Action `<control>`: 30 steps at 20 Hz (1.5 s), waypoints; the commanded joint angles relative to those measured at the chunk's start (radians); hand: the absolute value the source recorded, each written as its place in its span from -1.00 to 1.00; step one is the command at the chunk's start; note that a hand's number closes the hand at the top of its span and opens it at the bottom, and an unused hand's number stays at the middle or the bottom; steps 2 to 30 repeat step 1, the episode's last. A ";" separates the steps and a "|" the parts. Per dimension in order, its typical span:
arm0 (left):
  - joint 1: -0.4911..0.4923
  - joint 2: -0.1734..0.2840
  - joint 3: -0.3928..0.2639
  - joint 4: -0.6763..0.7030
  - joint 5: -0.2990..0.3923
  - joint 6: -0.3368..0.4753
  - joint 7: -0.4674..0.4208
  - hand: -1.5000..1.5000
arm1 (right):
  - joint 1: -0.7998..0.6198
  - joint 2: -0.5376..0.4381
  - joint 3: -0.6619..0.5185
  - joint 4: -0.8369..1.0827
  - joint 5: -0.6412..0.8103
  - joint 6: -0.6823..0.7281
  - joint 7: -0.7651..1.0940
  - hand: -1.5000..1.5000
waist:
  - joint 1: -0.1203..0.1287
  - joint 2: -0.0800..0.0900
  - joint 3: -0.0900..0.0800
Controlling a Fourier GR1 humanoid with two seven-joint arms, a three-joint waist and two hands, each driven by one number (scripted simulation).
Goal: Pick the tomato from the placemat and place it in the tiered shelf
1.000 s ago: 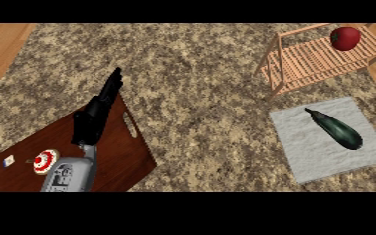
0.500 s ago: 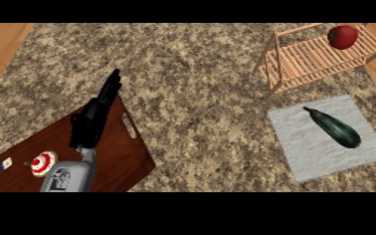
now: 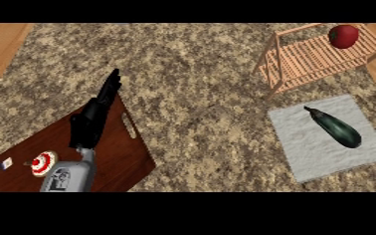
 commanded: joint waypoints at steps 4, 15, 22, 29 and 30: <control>-0.015 -0.018 -0.012 -0.026 -0.012 0.022 0.034 0.00 | 0.117 -0.068 -0.051 0.139 -0.014 0.096 -0.147 -1.00 | 0.004 0.000 0.002; -0.015 -0.018 -0.012 -0.026 -0.012 0.022 0.034 0.00 | 0.117 -0.068 -0.051 0.139 -0.014 0.096 -0.147 -1.00 | 0.004 0.000 0.002; -0.015 -0.018 -0.012 -0.026 -0.012 0.022 0.034 0.00 | 0.117 -0.068 -0.051 0.139 -0.014 0.096 -0.147 -1.00 | 0.004 0.000 0.002; -0.015 -0.018 -0.012 -0.026 -0.012 0.022 0.034 0.00 | 0.117 -0.068 -0.051 0.139 -0.014 0.096 -0.147 -1.00 | 0.004 0.000 0.002; -0.015 -0.018 -0.012 -0.026 -0.012 0.022 0.034 0.00 | 0.117 -0.068 -0.051 0.139 -0.014 0.096 -0.147 -1.00 | 0.004 0.000 0.002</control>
